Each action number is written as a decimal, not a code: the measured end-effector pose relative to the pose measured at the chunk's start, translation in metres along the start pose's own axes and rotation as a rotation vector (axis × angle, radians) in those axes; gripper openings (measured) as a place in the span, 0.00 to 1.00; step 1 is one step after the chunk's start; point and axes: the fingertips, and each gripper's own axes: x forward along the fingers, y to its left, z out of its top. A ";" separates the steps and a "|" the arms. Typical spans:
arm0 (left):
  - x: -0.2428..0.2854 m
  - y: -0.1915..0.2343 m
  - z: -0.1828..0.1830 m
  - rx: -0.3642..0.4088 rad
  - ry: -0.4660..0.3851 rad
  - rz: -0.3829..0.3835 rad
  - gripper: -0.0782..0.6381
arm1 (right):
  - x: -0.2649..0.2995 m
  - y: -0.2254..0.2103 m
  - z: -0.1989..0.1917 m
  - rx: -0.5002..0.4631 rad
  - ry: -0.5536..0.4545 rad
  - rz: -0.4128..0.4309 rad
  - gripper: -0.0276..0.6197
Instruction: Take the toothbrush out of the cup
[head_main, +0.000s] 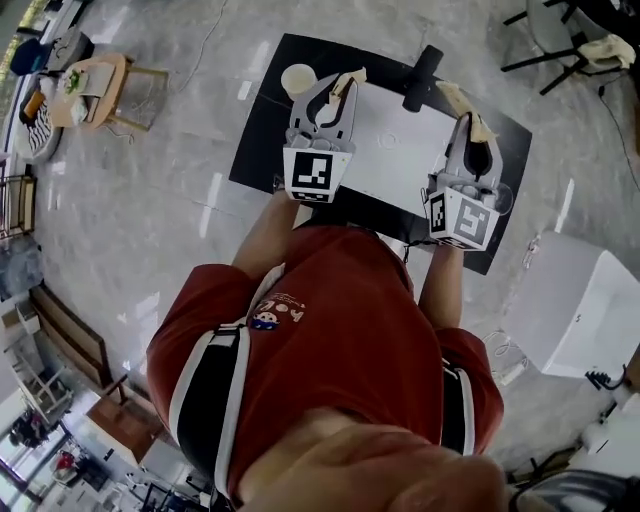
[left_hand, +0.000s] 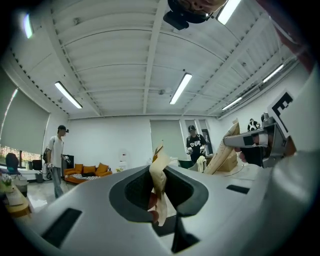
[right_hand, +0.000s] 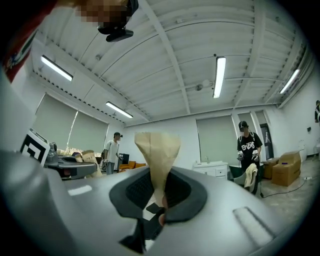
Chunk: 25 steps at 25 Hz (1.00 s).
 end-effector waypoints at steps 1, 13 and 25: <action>-0.003 0.007 -0.002 -0.007 -0.006 0.014 0.19 | 0.001 0.003 0.000 -0.001 0.002 0.004 0.11; 0.000 0.025 -0.002 -0.032 -0.027 0.014 0.19 | 0.009 0.009 0.001 -0.028 0.014 -0.001 0.11; 0.009 0.023 -0.002 -0.037 -0.033 -0.008 0.19 | 0.011 0.004 -0.002 -0.041 0.025 -0.023 0.11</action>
